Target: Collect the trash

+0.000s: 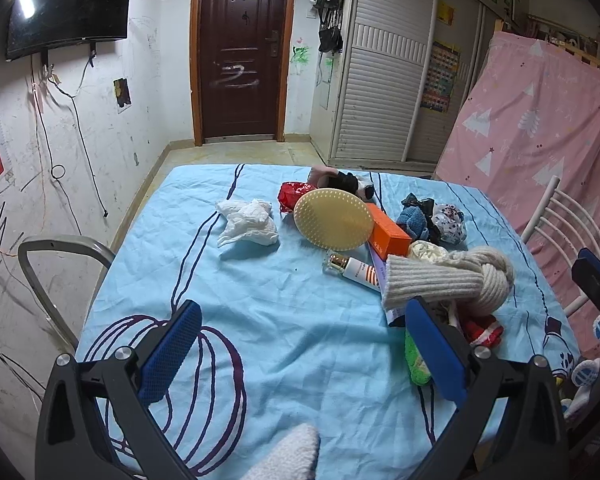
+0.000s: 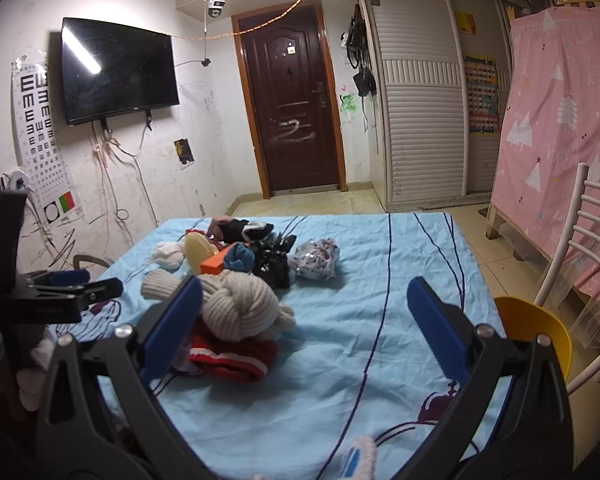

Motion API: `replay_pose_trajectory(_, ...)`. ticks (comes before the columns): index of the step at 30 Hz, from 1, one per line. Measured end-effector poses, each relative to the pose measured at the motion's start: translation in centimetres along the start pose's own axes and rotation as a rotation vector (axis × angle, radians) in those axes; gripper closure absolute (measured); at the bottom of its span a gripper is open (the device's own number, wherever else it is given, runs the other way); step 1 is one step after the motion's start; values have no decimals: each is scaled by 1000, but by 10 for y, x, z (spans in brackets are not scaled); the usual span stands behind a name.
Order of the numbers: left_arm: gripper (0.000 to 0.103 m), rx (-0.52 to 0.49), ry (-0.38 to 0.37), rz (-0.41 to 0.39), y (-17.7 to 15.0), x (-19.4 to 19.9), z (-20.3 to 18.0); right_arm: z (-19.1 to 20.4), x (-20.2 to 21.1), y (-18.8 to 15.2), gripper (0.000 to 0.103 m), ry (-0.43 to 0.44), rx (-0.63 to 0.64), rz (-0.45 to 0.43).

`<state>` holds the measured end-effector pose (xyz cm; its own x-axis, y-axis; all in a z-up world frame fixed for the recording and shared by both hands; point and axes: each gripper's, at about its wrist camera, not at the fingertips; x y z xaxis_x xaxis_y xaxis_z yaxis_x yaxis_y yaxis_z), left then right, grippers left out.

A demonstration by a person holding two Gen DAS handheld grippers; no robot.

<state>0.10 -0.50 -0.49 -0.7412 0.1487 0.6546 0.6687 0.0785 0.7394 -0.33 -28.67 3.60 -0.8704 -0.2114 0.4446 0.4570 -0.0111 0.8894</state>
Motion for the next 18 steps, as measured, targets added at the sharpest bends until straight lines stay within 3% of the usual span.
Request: replay_pose_trajectory(18,10,-4,-9,4,0,1,-1,2,0,0,5,-1,2,2)
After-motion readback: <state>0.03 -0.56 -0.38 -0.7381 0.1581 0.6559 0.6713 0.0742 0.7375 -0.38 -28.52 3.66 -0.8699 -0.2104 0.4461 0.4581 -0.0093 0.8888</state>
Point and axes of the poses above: each gripper's, at about its wrist camera, not at the fingertips, and x roughly against the way its jaws point, z to its left, y to its top, and after that the axes turned 7 degrees about -y, right-handed
